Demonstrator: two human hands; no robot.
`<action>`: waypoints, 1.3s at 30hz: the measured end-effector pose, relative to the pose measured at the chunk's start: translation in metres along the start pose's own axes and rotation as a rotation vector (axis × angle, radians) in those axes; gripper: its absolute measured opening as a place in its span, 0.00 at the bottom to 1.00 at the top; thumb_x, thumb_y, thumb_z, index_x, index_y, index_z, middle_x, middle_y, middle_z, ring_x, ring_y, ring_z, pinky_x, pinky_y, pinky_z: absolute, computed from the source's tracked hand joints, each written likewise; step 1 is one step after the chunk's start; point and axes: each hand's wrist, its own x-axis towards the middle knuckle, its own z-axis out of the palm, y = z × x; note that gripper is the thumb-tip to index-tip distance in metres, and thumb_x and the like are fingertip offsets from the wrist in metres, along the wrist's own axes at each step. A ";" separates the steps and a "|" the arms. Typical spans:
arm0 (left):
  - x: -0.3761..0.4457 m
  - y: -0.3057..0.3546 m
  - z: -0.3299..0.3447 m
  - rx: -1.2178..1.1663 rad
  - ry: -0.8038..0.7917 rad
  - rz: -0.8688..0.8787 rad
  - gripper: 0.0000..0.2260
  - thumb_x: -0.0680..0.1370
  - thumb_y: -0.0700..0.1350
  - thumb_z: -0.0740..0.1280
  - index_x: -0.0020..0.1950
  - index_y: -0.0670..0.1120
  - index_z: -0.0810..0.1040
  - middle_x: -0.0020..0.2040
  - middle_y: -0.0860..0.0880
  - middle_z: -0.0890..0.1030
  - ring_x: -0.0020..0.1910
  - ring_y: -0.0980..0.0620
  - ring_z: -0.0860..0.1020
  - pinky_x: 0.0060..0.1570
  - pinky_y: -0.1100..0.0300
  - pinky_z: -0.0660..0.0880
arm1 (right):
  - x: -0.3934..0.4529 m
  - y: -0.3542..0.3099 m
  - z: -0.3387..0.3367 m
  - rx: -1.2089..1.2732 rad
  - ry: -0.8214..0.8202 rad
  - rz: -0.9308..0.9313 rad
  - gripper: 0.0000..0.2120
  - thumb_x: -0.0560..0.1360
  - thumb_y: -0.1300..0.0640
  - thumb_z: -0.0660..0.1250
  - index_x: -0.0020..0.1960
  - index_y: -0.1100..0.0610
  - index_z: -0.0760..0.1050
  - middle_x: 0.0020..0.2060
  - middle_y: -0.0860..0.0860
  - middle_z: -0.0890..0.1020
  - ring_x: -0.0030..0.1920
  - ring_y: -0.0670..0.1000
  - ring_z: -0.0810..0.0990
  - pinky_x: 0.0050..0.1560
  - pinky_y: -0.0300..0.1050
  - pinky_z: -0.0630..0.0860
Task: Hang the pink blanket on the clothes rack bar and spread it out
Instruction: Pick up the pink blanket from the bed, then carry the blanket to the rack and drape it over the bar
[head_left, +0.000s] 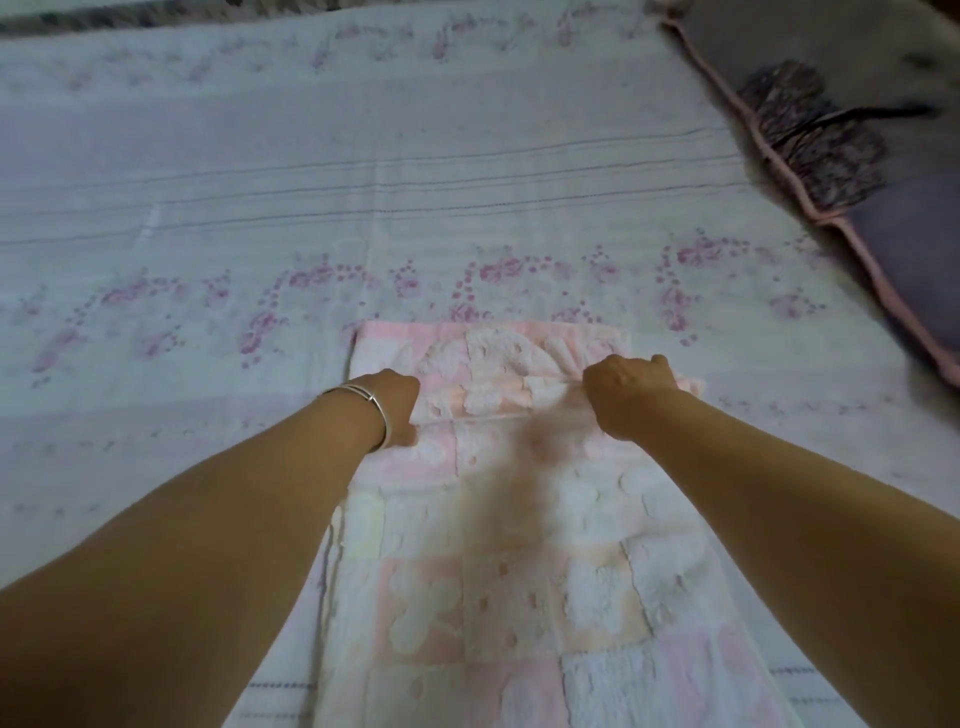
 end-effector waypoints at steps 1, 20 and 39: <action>-0.015 -0.001 -0.008 -0.021 0.017 0.010 0.22 0.75 0.50 0.66 0.64 0.40 0.68 0.61 0.39 0.75 0.57 0.41 0.77 0.50 0.54 0.74 | -0.013 0.003 -0.011 0.016 -0.015 0.005 0.17 0.74 0.66 0.61 0.62 0.58 0.72 0.59 0.54 0.76 0.59 0.57 0.77 0.60 0.49 0.68; -0.362 -0.053 -0.171 -0.254 0.370 0.046 0.27 0.73 0.56 0.67 0.65 0.41 0.71 0.66 0.41 0.74 0.64 0.42 0.73 0.62 0.53 0.69 | -0.302 -0.012 -0.270 0.264 0.386 -0.186 0.13 0.72 0.65 0.62 0.55 0.64 0.76 0.55 0.65 0.78 0.55 0.63 0.78 0.47 0.46 0.74; -0.697 -0.205 -0.157 -0.320 0.859 -0.444 0.17 0.75 0.49 0.66 0.62 0.44 0.75 0.60 0.38 0.78 0.59 0.38 0.75 0.56 0.53 0.73 | -0.510 -0.185 -0.441 0.267 0.779 -0.703 0.08 0.73 0.63 0.63 0.35 0.59 0.69 0.35 0.56 0.73 0.39 0.58 0.74 0.36 0.46 0.71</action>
